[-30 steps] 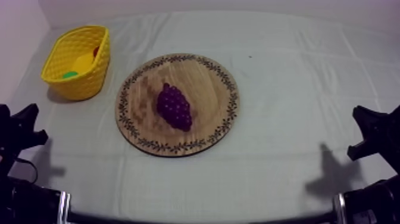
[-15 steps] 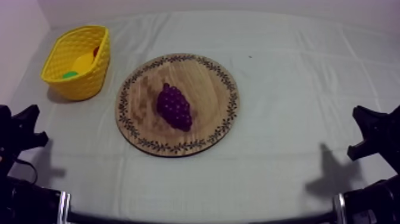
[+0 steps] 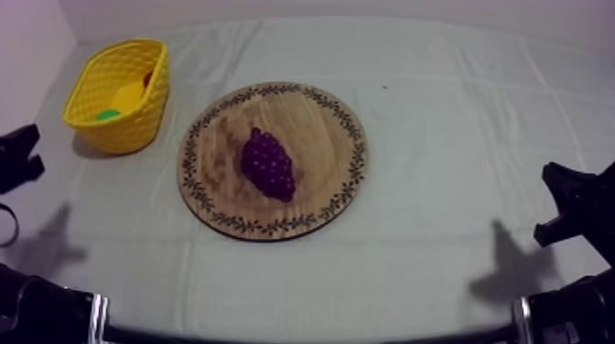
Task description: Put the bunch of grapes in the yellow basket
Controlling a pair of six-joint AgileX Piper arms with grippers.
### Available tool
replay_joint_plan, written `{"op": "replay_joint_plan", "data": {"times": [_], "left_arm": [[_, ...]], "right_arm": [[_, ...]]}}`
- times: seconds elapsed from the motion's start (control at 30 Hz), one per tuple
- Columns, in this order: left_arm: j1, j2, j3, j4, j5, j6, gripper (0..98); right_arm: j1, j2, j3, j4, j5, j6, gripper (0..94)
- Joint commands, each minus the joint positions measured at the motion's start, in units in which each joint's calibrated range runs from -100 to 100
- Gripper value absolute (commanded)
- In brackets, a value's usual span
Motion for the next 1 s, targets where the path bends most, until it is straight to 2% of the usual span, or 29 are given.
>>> {"op": "replay_joint_plan", "data": {"times": [0.0, 0.27, 0.5, 0.73, 0.97], "left_arm": [[1.4, 10.1, -13.8, -0.43, 5.3, 1.2, 0.0], [8.5, 28.9, -38.6, -2.15, 17.7, 6.7, 0.0], [13.7, 42.4, -54.5, -2.68, 24.1, 10.3, 0.0], [17.6, 55.2, -67.0, -2.74, 30.7, 13.2, 0.0], [21.5, 67.3, -73.2, -3.3, 36.0, 16.2, 0.0]], "right_arm": [[0.0, 0.0, 0.0, 0.0, 0.0, 0.0, 0.4], [0.0, 0.0, 0.0, 0.0, 0.0, 0.0, 0.4], [0.0, 0.0, 0.0, 0.0, 0.0, 0.0, 0.4], [0.0, 0.0, 0.0, 0.0, 0.0, 0.0, 0.4], [0.0, 0.0, 0.0, 0.0, 0.0, 0.0, 0.4]]}}
